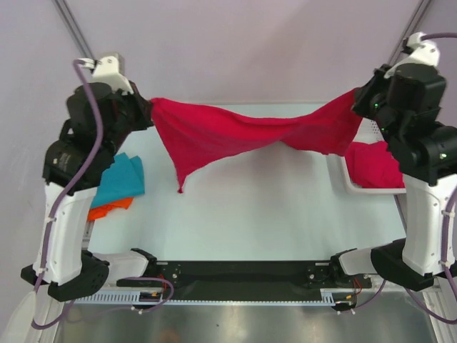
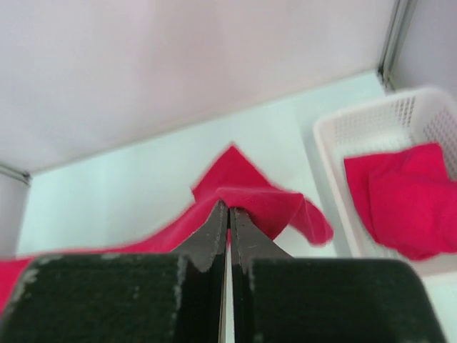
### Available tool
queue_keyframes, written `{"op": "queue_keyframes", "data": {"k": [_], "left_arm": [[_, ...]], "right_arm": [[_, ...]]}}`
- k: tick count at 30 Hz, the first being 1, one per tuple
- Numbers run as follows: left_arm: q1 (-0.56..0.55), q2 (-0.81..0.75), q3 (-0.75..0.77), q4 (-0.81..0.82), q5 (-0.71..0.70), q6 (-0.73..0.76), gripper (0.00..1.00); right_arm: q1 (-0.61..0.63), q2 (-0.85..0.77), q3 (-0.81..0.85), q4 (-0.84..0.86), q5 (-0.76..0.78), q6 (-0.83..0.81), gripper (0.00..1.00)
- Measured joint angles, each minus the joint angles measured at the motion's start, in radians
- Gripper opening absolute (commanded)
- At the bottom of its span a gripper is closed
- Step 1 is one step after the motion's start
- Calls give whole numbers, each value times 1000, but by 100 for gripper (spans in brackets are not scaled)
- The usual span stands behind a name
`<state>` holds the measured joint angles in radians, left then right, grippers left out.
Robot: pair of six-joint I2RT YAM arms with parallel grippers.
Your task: Fold and stack the t-shirts
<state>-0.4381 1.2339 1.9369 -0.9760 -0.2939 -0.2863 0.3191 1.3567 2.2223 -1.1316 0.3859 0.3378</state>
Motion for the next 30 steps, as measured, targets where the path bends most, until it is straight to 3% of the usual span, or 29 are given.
{"op": "queue_keyframes", "data": {"k": [5, 9, 13, 20, 24, 30], "left_arm": [[46, 83, 264, -38, 3, 27, 0], [199, 220, 446, -34, 102, 37, 0], [321, 392, 483, -2, 223, 33, 0], [425, 863, 573, 45, 399, -26, 0], [470, 999, 579, 55, 504, -82, 0], [483, 952, 600, 140, 631, -141, 0]], "right_arm": [[-2, 99, 278, -42, 30, -24, 0], [-62, 192, 341, -29, -4, -33, 0], [-140, 372, 377, 11, -64, -32, 0], [-242, 805, 455, 88, -165, -31, 0], [-314, 856, 452, 103, -214, -24, 0], [-378, 767, 454, 183, -235, -29, 0]]}}
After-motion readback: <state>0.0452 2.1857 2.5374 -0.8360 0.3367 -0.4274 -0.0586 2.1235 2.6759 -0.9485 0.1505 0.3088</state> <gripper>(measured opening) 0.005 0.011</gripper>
